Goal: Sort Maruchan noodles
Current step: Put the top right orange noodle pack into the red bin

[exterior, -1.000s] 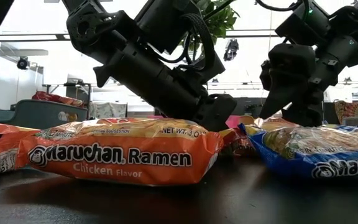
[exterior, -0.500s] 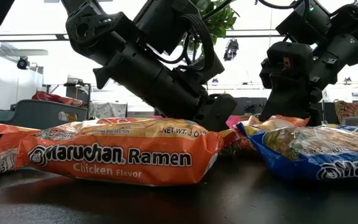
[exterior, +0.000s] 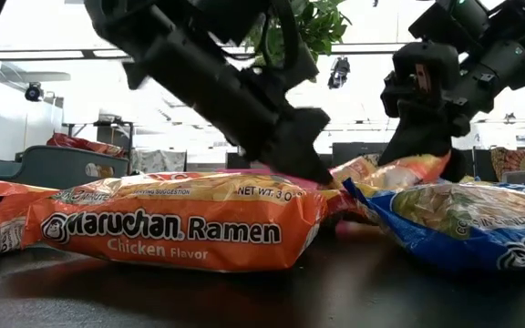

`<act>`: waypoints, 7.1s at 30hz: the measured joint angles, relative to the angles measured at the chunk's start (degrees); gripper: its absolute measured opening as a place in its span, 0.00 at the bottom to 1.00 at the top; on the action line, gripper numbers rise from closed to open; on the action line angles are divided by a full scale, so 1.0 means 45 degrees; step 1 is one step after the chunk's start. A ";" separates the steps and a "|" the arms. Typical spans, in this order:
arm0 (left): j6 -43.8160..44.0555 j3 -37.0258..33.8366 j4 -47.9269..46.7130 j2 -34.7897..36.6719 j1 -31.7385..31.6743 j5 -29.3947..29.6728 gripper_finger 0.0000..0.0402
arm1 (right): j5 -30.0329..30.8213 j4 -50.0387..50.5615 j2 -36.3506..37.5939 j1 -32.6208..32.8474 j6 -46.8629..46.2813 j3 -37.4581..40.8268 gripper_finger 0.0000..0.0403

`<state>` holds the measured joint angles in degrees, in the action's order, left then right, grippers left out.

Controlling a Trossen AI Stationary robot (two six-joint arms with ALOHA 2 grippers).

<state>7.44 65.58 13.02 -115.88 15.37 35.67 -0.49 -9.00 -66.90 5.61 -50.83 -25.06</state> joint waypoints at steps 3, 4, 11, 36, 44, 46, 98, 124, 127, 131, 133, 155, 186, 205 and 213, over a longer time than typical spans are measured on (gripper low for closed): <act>-0.0178 0.0010 -0.0713 0.0803 0.0147 0.0070 0.19 | 0.0002 0.0023 0.0439 0.0029 0.0168 -0.0002 0.03; -0.0266 0.0010 -0.0992 0.1129 0.0224 0.0104 0.19 | 0.0005 0.0046 0.0622 0.0040 0.0198 -0.0005 0.03; -0.0594 -0.0196 -0.3253 0.3887 0.1334 0.0994 0.19 | 0.0014 -0.0091 0.2085 0.0511 0.0890 -0.0005 0.02; -0.2599 -0.2937 -0.2861 0.8092 0.3683 0.3591 0.19 | 0.4964 -0.3924 0.1299 0.0828 0.2438 -0.0875 0.02; -0.3034 -0.4214 -0.2787 1.0079 0.3669 0.4413 0.19 | 0.5762 0.0832 0.0388 0.0242 0.1885 -0.3516 0.02; -0.3176 -0.4491 -0.2787 1.0558 0.3662 0.4720 0.19 | 0.6239 0.2217 0.0139 0.0136 0.1653 -0.4253 0.02; -0.6111 -0.5537 -0.3148 1.2596 0.2955 0.7278 0.19 | 0.4677 1.5446 -0.7065 -0.1088 -0.0378 -1.3704 0.02; -0.6169 -0.5537 -0.3149 1.2596 0.2936 0.7273 0.19 | 0.4779 1.5806 -0.7371 -0.1530 0.0350 -1.3750 0.06; -0.6164 -0.5537 -0.3149 1.2596 0.2936 0.7273 0.19 | 0.4846 1.5806 -0.7371 -0.1530 0.0350 -1.3750 0.11; -0.6164 -0.5537 -0.3149 1.2596 0.2936 0.7273 0.19 | 0.5134 1.5737 -0.7357 -0.1530 0.0350 -1.3750 0.17; -0.6164 -0.5537 -0.3149 1.2596 0.2936 0.7273 0.19 | 0.5372 1.5602 -0.7357 -0.1530 0.0322 -1.3746 0.20; -0.6164 -0.5537 -0.3149 1.2596 0.2936 0.7273 0.19 | 0.5162 1.4170 -0.7018 -0.1477 0.1334 -1.4020 0.02; -0.4623 -0.5532 0.0557 1.1323 0.2279 0.0400 0.19 | 0.7453 0.8474 -0.2160 0.2684 0.7284 -0.8067 0.02; 0.0354 -0.5532 0.3639 0.7884 0.0003 0.0262 0.44 | 0.6616 0.2257 0.4936 0.2670 1.2449 -0.2113 0.02; 0.0712 -0.5532 0.5579 0.6169 -0.1502 0.0254 0.56 | 0.6328 0.1933 0.6395 0.2667 1.2991 -0.1156 0.02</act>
<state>10.65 40.69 38.13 -88.12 8.61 36.82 27.98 -0.30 -38.12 17.61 7.63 -30.26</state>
